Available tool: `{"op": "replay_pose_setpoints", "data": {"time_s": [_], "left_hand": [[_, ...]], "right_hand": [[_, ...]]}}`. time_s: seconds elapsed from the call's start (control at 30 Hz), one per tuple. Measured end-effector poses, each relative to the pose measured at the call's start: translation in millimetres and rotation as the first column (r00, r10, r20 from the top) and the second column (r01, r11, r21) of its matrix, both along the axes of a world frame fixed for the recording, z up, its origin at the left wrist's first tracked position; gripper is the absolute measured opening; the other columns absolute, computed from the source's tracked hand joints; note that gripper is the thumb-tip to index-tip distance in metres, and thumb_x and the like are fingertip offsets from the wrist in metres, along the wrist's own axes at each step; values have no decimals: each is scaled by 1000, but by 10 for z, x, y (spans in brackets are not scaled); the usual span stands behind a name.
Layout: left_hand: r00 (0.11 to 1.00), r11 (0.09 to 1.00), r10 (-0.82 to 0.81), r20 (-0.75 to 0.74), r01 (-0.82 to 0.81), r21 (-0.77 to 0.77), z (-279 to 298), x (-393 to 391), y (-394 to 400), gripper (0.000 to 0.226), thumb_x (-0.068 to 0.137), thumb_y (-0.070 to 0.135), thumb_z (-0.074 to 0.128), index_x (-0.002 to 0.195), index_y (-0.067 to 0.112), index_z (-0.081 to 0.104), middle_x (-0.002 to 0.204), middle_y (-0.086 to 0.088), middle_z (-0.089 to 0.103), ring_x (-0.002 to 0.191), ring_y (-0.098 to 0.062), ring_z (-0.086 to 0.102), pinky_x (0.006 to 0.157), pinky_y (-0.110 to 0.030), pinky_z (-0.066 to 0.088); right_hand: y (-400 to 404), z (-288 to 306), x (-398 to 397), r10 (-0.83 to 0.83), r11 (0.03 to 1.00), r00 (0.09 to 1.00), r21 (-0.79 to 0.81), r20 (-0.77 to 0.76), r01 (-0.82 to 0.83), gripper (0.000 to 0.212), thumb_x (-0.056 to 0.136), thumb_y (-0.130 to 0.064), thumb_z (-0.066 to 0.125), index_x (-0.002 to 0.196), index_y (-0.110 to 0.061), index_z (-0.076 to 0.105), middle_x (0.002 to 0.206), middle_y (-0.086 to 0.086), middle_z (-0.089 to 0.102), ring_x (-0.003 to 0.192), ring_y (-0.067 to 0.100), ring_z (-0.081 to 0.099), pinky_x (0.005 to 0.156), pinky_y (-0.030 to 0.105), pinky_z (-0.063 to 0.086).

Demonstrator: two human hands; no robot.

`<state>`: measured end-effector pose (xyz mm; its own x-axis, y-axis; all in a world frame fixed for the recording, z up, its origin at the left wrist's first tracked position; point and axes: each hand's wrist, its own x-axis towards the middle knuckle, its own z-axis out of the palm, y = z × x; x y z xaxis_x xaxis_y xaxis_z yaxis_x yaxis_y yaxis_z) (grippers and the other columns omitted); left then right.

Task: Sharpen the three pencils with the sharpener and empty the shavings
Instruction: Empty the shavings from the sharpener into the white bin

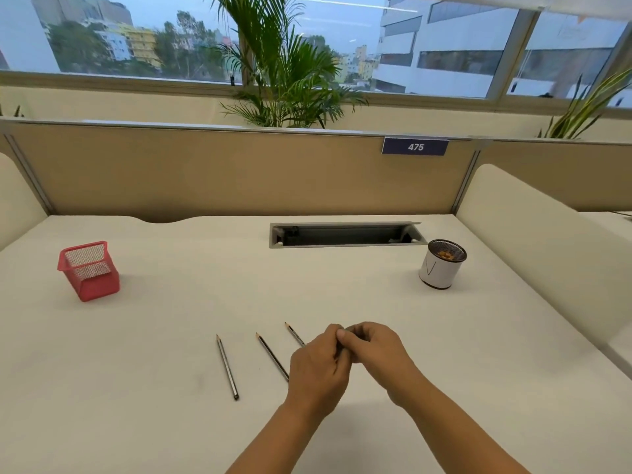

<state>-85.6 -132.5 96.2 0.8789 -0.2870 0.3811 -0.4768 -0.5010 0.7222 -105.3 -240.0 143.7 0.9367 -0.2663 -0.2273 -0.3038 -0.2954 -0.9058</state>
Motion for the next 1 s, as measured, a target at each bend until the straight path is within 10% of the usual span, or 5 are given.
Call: {"op": "replay_pose_setpoints", "data": {"time_s": [0.53, 1.0], "left_hand": [[984, 948, -77, -162, 22, -319, 457, 334, -1028, 10, 93, 31, 47, 103, 31, 49, 87, 18, 60, 84, -4, 61, 71, -20, 53], [910, 973, -186, -371, 119, -196, 752, 1193, -2556, 25, 95, 14, 42, 119, 15, 46, 104, 1, 56, 93, -10, 54, 77, -17, 45]], "right_hand": [[-911, 556, 423, -14, 997, 994, -76, 110, 22, 31, 89, -37, 57, 103, -11, 63, 99, 6, 68, 95, 21, 65, 85, 29, 53], [-2555, 537, 1299, -206, 892, 977, 399, -61, 213, 44, 88, -32, 60, 117, 1, 57, 110, 19, 67, 89, 25, 67, 74, 30, 56]]}}
